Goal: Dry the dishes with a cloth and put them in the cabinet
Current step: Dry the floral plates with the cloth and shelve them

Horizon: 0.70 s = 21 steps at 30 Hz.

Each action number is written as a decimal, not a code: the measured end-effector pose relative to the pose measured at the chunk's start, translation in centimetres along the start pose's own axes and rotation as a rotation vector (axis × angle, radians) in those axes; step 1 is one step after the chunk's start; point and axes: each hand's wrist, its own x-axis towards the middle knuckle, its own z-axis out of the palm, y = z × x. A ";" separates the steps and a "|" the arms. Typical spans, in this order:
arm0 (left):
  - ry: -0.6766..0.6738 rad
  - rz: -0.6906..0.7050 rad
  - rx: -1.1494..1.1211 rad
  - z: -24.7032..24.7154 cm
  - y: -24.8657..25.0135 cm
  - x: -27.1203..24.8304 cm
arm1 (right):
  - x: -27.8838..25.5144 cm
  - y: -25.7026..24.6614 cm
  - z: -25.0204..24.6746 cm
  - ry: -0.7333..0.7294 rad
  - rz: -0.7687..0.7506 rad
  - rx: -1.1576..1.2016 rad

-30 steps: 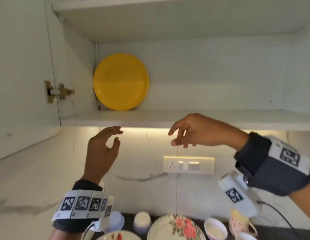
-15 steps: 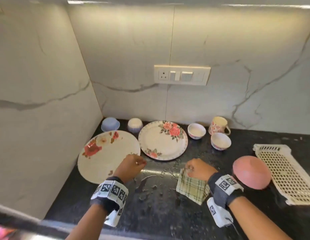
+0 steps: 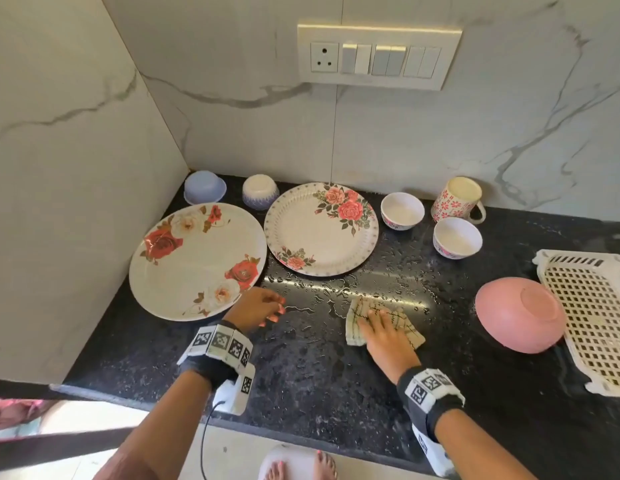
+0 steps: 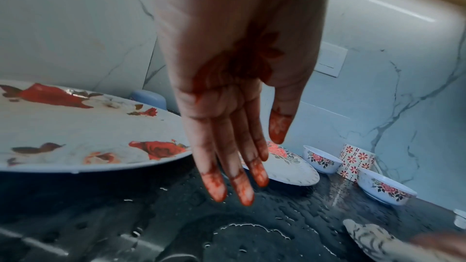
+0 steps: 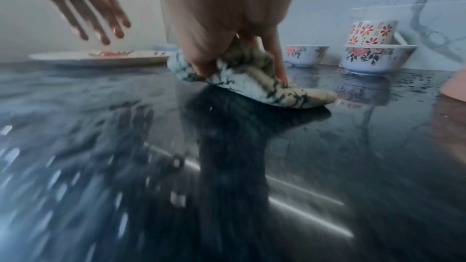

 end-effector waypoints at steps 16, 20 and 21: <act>0.173 -0.242 -0.563 1.0 2.6 10.4 | 3.7 7.9 -7.2 0.326 0.639 2.136; 0.215 -0.289 -0.808 2.1 3.2 10.7 | 3.0 7.6 -7.1 0.316 0.620 2.068; 0.225 -0.285 -0.832 2.3 3.1 10.7 | 2.8 7.5 -7.1 0.306 0.619 2.042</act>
